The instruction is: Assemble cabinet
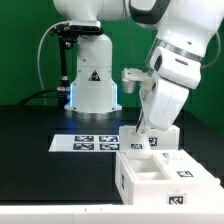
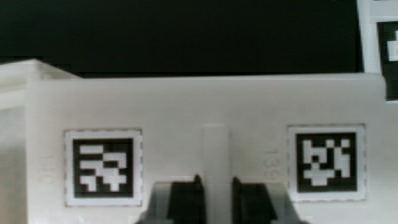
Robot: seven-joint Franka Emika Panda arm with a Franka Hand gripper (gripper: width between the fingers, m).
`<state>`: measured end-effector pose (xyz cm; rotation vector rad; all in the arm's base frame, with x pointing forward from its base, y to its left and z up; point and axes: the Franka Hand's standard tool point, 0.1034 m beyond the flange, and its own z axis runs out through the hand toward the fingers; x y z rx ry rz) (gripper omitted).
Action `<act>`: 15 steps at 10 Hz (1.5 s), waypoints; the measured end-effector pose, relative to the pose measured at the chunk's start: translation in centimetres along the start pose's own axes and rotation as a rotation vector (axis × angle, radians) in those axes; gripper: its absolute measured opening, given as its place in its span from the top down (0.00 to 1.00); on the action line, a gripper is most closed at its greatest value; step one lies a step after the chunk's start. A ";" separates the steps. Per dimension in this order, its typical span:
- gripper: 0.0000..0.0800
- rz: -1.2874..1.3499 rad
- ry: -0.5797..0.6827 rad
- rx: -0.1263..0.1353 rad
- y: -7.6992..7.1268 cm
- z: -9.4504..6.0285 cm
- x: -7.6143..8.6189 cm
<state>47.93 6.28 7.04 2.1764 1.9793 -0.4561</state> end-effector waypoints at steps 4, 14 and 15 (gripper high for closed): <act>0.92 -0.013 0.039 -0.044 0.3 0.5 0.5; 0.92 -0.137 0.022 -0.159 6.6 -0.2 0.1; 0.92 -0.163 0.006 -0.152 7.8 -0.1 -0.2</act>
Offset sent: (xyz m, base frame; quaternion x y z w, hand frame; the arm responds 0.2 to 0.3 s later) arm -0.0096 0.0029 -0.0050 -0.0733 0.0397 -0.0209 0.9963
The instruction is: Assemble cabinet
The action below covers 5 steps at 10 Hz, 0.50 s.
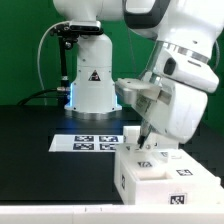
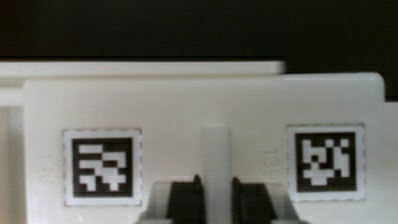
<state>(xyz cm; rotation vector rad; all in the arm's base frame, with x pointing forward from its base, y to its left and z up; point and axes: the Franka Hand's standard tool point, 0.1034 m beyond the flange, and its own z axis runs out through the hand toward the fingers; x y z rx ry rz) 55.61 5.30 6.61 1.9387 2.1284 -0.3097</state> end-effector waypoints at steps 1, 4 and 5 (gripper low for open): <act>0.92 0.007 0.002 -0.003 -0.1 0.0 0.1; 0.92 0.008 0.002 -0.001 -0.1 0.0 0.1; 0.92 0.008 0.001 0.000 -0.1 0.0 0.1</act>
Offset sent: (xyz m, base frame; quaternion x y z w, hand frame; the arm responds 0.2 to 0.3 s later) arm 0.0000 0.0000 0.0000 0.0000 0.0000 0.0000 1.0000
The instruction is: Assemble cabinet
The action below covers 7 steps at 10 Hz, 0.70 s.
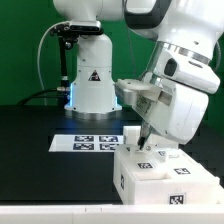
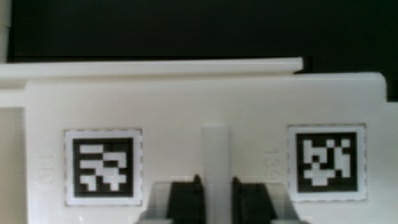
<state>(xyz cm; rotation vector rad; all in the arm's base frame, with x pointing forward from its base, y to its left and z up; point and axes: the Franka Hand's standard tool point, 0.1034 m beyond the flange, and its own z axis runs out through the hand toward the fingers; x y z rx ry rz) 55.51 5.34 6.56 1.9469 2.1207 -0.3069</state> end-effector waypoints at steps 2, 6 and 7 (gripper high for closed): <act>0.92 0.004 -0.027 0.010 2.3 0.1 -0.2; 0.92 0.012 -0.070 0.072 3.9 0.1 0.1; 0.92 0.010 -0.076 0.081 3.9 0.1 0.1</act>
Offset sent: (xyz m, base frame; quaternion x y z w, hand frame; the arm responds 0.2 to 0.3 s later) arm 0.0388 0.0172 -0.0018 0.0109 0.0188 0.0008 0.9998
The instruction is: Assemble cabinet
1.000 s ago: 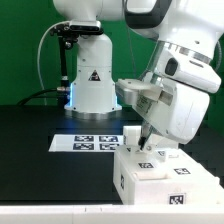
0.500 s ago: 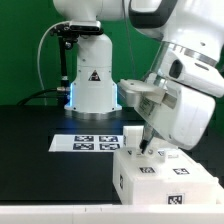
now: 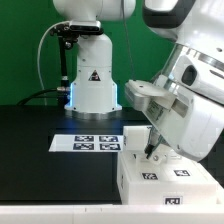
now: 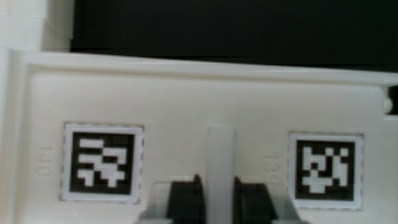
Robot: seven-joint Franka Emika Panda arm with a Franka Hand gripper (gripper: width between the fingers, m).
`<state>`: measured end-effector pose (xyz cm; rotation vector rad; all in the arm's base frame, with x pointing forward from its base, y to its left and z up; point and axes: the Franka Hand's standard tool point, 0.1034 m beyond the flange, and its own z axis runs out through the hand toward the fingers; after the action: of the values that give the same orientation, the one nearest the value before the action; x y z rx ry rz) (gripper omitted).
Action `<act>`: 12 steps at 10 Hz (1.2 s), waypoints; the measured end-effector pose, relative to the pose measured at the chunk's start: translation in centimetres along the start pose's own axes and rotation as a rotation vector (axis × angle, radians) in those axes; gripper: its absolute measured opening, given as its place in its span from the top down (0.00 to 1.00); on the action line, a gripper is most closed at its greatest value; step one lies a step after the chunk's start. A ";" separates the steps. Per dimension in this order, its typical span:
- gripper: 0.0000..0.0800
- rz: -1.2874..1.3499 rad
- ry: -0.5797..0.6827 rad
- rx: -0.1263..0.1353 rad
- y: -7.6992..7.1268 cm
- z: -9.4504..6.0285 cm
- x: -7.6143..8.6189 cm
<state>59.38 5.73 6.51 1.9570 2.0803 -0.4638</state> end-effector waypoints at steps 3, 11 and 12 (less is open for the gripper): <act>0.92 0.003 -0.002 0.003 -0.1 0.1 -0.1; 0.02 0.120 -0.024 0.015 -0.5 -3.8 -2.4; 0.00 0.120 -0.024 0.016 -0.5 -3.8 -2.5</act>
Offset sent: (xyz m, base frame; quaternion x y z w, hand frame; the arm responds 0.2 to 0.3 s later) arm 0.0000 0.0000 0.0000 0.0000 0.0000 0.0000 1.0000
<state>59.15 4.93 10.96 2.0601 1.9371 -0.4781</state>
